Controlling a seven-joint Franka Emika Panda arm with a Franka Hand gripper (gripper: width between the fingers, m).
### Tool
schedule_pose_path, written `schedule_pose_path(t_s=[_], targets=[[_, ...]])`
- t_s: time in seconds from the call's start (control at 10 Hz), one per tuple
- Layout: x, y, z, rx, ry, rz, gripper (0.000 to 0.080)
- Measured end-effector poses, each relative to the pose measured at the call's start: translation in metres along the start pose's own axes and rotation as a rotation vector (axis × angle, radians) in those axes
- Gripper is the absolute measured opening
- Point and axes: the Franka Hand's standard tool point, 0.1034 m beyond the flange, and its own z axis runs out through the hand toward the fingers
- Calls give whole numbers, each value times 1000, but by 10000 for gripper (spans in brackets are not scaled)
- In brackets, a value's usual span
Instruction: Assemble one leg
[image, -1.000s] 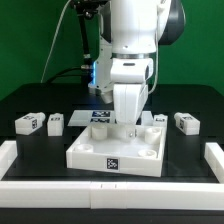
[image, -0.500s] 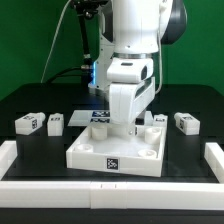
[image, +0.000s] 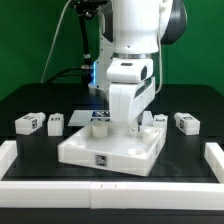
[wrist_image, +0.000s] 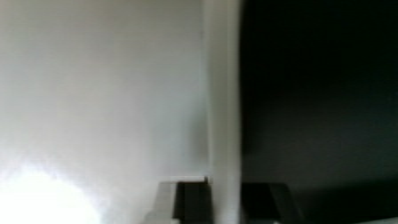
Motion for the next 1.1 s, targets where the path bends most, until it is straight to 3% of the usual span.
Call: schedule_pose_path(t_s=[0.5, 0.6, 0.8, 1.0, 1.1], targets=[[0, 0, 0, 1, -1, -4, 59], [3, 7, 0, 19, -13, -53, 59], [17, 28, 0, 4, -2, -116, 59], [35, 45, 1, 12, -1, -160, 59], [43, 51, 1, 3, 5, -175, 59]])
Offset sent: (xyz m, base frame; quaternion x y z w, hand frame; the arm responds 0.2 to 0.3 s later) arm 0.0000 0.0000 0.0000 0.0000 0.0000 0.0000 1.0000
